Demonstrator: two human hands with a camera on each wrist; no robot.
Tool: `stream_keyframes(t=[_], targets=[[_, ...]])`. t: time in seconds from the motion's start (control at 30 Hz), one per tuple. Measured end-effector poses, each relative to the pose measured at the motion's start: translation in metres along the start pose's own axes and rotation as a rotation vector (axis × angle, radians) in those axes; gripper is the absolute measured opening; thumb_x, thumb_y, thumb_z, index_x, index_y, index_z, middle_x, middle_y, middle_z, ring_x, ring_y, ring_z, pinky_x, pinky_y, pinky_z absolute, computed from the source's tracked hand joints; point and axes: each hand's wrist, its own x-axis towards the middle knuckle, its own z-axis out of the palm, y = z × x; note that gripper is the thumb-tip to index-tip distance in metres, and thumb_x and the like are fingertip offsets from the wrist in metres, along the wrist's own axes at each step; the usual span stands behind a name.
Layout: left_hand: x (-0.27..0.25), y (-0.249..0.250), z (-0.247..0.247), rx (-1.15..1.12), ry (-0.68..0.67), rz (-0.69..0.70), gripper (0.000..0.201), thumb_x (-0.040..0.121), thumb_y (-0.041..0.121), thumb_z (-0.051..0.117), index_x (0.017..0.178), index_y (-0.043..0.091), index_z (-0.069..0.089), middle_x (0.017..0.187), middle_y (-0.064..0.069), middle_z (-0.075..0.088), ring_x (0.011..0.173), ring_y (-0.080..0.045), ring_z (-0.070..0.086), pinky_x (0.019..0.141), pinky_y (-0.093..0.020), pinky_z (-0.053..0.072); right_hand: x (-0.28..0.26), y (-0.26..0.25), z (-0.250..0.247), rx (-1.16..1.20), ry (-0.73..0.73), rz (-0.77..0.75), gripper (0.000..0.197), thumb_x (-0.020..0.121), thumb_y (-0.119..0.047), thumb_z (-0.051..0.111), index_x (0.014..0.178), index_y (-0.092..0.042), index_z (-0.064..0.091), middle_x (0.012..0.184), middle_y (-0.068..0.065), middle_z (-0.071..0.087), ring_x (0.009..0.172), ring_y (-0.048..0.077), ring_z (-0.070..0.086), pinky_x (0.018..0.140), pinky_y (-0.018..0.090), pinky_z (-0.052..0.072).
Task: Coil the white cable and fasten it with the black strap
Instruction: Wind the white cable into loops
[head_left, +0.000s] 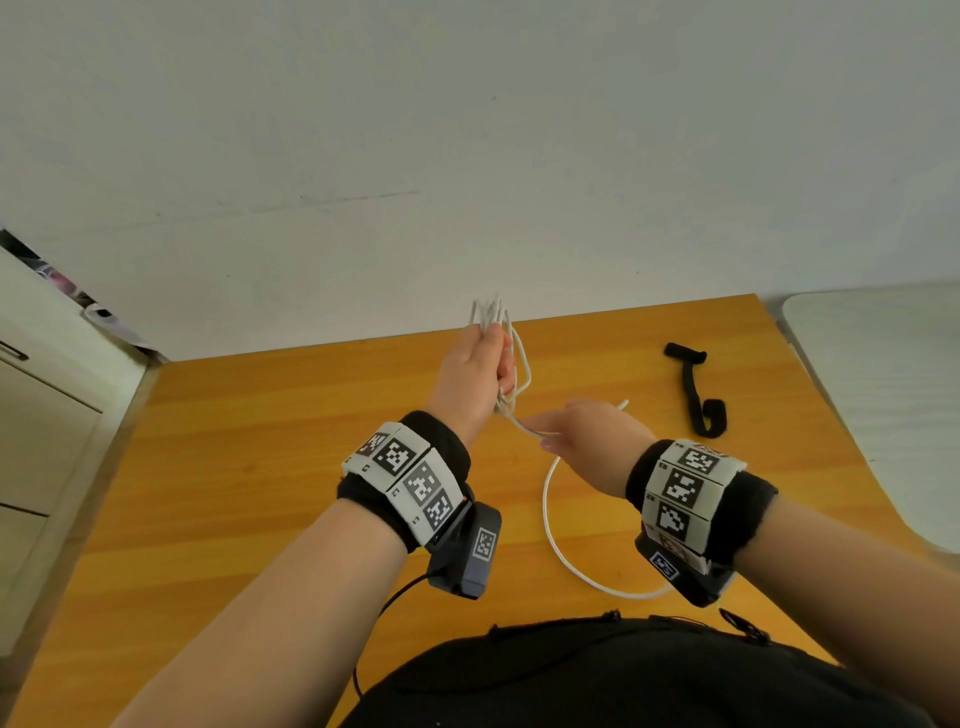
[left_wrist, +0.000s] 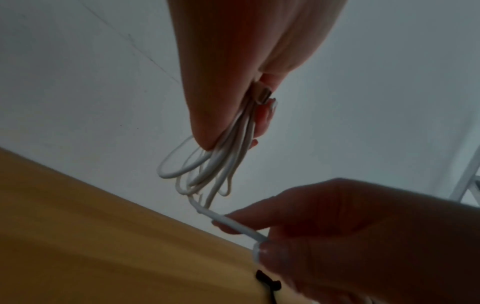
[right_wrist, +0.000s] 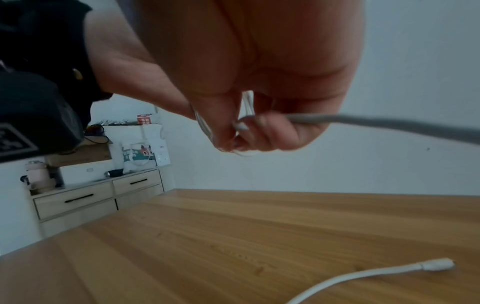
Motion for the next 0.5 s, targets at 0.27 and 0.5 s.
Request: stream_keyframes(t=[0.27,0.5], targets=[[-0.0012,-0.0062,0.0042,0.208,-0.01,0.117,0.025,0.102,0.022,0.028,0.087,0.007,0.042,0.066,-0.001,0.041,0.054,-0.013,0.038,0.055,-0.024,0.037,-0.0065,-0.0079,-0.0074,0.227,0.172,-0.024,0.022,0.09,-0.016,0.054,0.106,-0.018,0.068,0.099,0.001,0.054,0.082,0.014,0.049,0.061,0.02,0.039],[-0.0014,-0.0101,0.0078,0.285,-0.013,0.151,0.029,0.102,0.023,0.029,0.081,0.01,0.046,0.069,0.0,0.053,0.062,-0.014,0.054,0.063,-0.025,0.045,-0.0107,-0.0107,-0.0081,0.381,0.193,-0.024,0.025,0.085,-0.015,0.058,0.109,-0.019,0.064,0.081,-0.006,0.059,0.072,0.008,0.055,0.062,0.016,0.044]])
